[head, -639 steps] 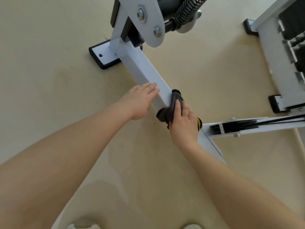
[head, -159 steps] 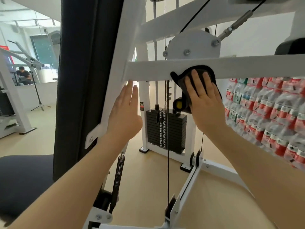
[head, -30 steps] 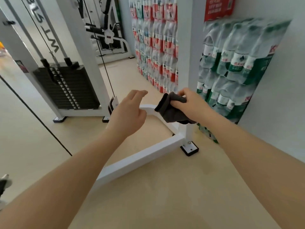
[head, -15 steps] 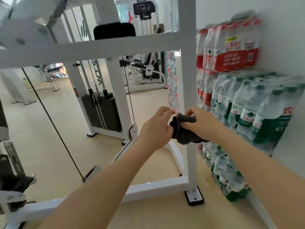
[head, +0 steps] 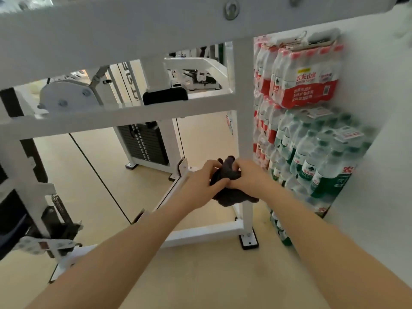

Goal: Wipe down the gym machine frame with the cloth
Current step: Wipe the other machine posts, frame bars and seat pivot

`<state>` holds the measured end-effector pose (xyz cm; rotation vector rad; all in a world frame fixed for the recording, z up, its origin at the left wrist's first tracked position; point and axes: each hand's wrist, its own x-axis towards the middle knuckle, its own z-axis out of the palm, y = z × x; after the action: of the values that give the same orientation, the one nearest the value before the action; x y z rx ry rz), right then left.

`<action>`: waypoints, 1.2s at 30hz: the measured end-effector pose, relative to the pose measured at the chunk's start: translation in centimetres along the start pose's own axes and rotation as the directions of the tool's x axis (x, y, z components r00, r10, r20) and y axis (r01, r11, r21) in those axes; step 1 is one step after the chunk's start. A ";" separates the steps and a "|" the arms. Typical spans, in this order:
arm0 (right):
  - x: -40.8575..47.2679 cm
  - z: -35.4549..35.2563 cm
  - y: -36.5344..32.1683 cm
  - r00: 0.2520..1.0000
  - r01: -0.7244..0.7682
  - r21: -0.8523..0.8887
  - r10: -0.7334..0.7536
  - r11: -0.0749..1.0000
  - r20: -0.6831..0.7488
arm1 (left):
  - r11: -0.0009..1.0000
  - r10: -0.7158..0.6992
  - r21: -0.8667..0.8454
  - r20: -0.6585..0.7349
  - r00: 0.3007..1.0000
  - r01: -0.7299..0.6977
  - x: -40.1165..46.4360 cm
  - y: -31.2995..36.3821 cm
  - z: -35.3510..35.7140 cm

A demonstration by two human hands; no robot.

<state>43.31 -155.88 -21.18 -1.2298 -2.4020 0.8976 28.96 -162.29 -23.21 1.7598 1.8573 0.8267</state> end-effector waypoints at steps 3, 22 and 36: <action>-1.0 -1.9 -0.8 0.995 -0.016 0.125 0.003 0.992 0.102 | 1.000 0.000 -0.006 0.073 0.997 0.001 0.0 2.7 -1.7; 0.4 -21.9 -14.0 0.925 -0.048 0.326 -0.081 0.944 0.372 | 0.979 -0.186 -0.070 0.102 0.977 0.194 -0.2 16.9 -18.4; 8.6 -20.0 -31.4 0.911 0.176 0.377 -0.295 0.910 0.288 | 0.913 -0.308 -0.349 -0.246 0.919 0.213 -4.7 15.3 -33.0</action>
<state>29.03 -154.81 14.24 -0.6743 -2.4283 1.4704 17.89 -170.72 10.74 1.2067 1.9576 1.2529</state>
